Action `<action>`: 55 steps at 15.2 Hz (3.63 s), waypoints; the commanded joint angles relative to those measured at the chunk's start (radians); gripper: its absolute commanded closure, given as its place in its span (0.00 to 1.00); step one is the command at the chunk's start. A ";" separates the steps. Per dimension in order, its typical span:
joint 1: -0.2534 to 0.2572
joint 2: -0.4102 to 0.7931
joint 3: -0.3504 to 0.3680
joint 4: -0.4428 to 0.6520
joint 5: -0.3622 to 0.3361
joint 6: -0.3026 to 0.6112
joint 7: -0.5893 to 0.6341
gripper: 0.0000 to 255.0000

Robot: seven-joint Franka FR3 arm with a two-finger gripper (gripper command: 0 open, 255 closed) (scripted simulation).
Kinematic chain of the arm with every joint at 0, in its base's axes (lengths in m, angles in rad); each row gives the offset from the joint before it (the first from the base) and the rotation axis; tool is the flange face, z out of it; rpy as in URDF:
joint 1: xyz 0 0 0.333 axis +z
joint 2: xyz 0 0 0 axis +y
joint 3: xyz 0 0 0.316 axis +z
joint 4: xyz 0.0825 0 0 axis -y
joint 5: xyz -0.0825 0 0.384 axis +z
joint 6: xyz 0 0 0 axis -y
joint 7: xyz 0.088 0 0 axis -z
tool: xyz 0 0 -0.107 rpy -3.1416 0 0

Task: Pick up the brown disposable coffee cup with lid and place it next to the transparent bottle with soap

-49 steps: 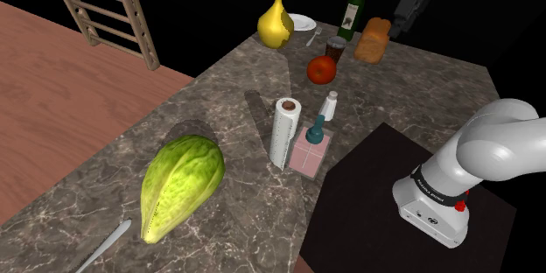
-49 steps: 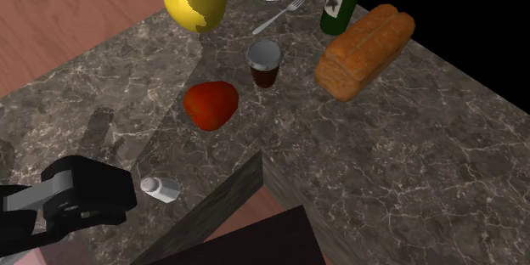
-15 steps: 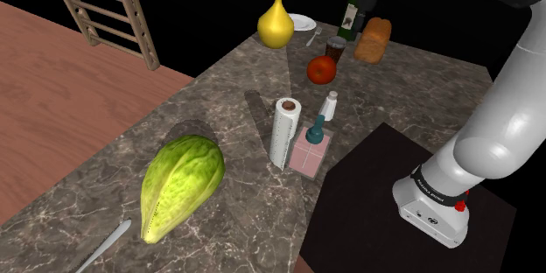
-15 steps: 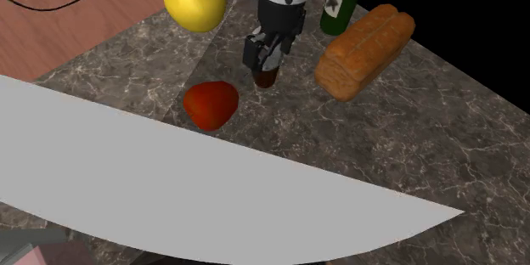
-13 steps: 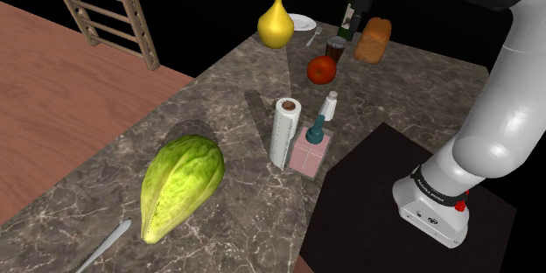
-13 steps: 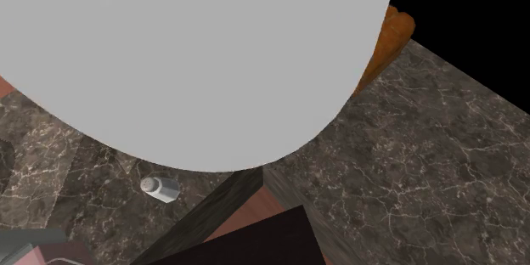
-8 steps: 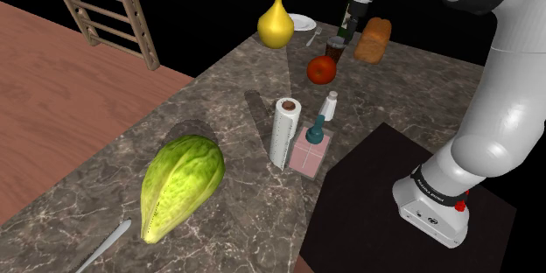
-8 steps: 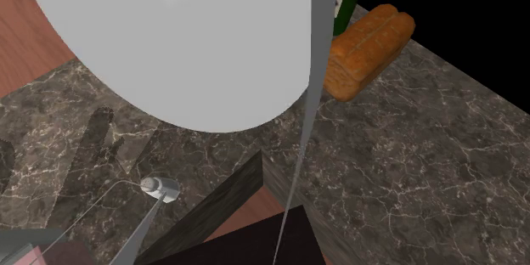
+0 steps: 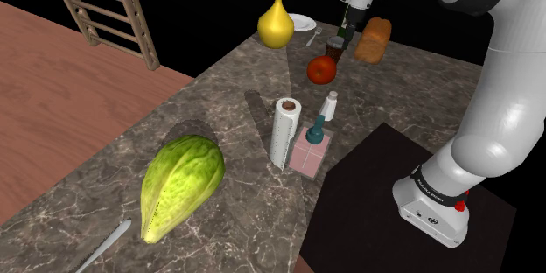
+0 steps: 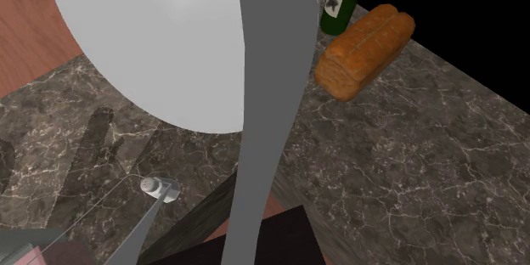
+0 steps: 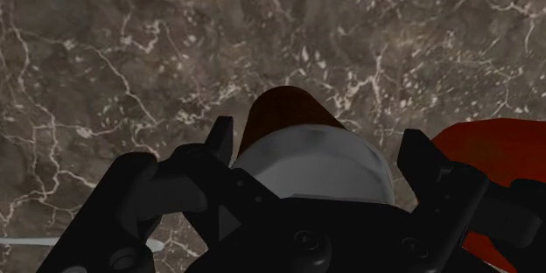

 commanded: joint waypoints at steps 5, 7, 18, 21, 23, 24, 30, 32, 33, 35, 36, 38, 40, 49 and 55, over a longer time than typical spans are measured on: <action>0.000 0.000 0.000 0.000 0.000 0.000 0.000 1.00; 0.000 0.000 0.000 0.000 0.000 0.000 0.000 1.00; 0.002 -0.023 -0.006 0.035 -0.013 -0.055 0.012 1.00; 0.002 -0.035 -0.009 0.059 -0.020 -0.090 0.018 1.00; 0.002 -0.042 -0.011 0.077 -0.024 -0.114 0.022 1.00; 0.002 -0.045 -0.011 0.086 -0.026 -0.125 0.024 1.00; -0.001 -0.059 -0.016 0.148 -0.035 -0.199 0.035 1.00; -0.003 -0.062 -0.017 0.171 -0.037 -0.224 0.038 1.00; -0.003 -0.063 -0.017 0.183 -0.038 -0.237 0.040 1.00; -0.006 -0.064 -0.018 0.208 -0.039 -0.263 0.043 1.00; -0.007 -0.064 -0.018 0.221 -0.040 -0.276 0.044 1.00; -0.009 -0.064 -0.019 0.249 -0.040 -0.303 0.047 1.00; -0.013 -0.062 -0.020 0.278 -0.040 -0.331 0.049 1.00; -0.034 -0.039 -0.022 0.434 -0.032 -0.463 0.059 1.00; -0.060 -0.004 -0.021 0.569 -0.017 -0.565 0.065 1.00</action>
